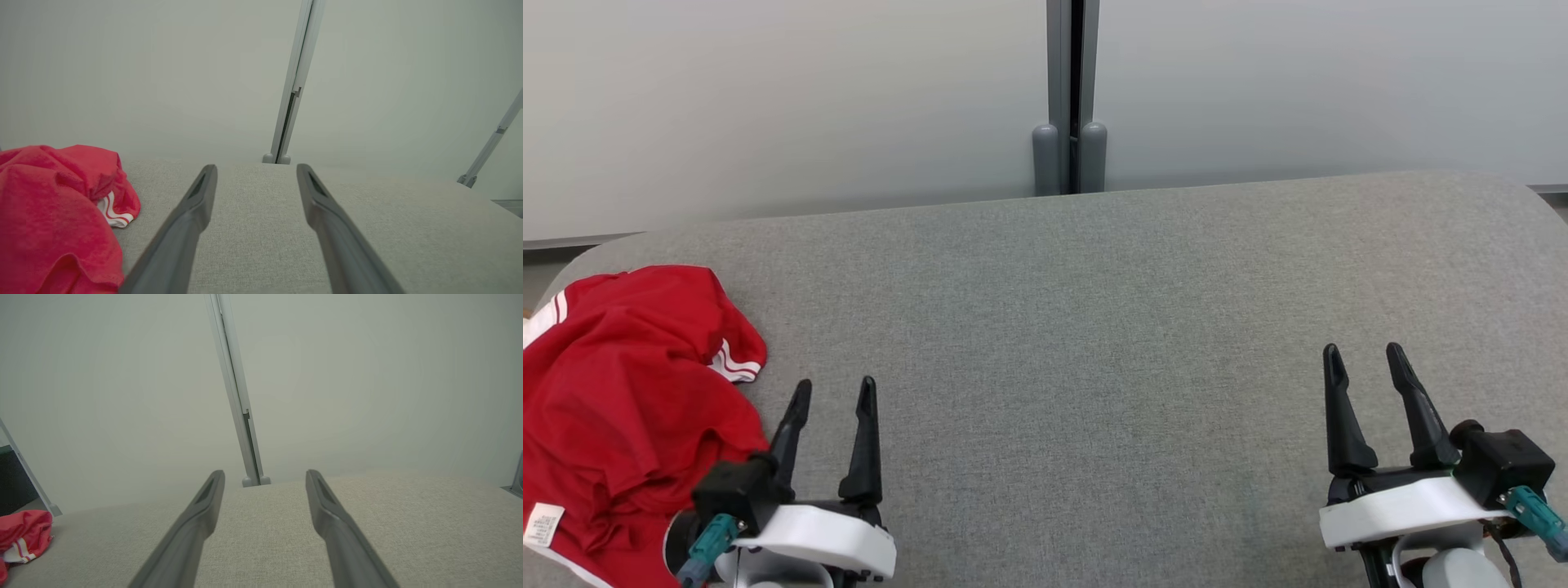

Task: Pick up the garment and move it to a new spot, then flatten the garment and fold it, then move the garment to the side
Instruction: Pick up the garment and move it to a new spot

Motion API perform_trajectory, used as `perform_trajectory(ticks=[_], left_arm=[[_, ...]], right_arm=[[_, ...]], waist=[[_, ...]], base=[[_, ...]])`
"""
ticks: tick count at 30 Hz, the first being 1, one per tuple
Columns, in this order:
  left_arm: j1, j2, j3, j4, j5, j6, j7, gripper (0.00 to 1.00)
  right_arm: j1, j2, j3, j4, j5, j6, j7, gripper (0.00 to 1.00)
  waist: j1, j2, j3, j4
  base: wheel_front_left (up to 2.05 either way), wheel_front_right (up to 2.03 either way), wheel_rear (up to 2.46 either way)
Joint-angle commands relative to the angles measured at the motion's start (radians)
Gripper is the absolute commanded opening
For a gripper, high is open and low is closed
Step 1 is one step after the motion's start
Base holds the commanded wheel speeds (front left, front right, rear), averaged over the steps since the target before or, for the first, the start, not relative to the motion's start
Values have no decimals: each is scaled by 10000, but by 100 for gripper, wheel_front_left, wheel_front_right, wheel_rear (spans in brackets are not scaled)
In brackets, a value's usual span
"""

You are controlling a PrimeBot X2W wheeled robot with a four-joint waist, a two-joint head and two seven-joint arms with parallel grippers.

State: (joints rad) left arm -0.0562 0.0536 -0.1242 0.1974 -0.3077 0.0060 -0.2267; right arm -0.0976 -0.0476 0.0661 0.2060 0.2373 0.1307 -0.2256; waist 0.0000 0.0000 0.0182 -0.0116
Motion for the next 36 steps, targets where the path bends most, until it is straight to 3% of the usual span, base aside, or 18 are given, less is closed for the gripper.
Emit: perform_trajectory(ticks=[1,7,21,36], left_arm=[[43,25,26,79,160,-80,-74,100],[-55,-16,-70,791,469,-230,-194,100],[-165,-11,-334,1054,880,36,-401,100],[24,-13,-43,921,888,149,-379,100]], right_arm=[[-30,-35,16,27,-14,0,-100,100],[-138,-40,156,319,-135,0,-212,100],[-90,-42,164,520,-344,0,-419,100],[155,-43,769,729,-12,0,-414,100]], waist=[[0,0,-8,3],[0,0,-38,3],[0,0,-153,158],[0,0,-445,2119]], base=[[0,0,0],[0,0,0],[0,0,0],[0,0,0]])
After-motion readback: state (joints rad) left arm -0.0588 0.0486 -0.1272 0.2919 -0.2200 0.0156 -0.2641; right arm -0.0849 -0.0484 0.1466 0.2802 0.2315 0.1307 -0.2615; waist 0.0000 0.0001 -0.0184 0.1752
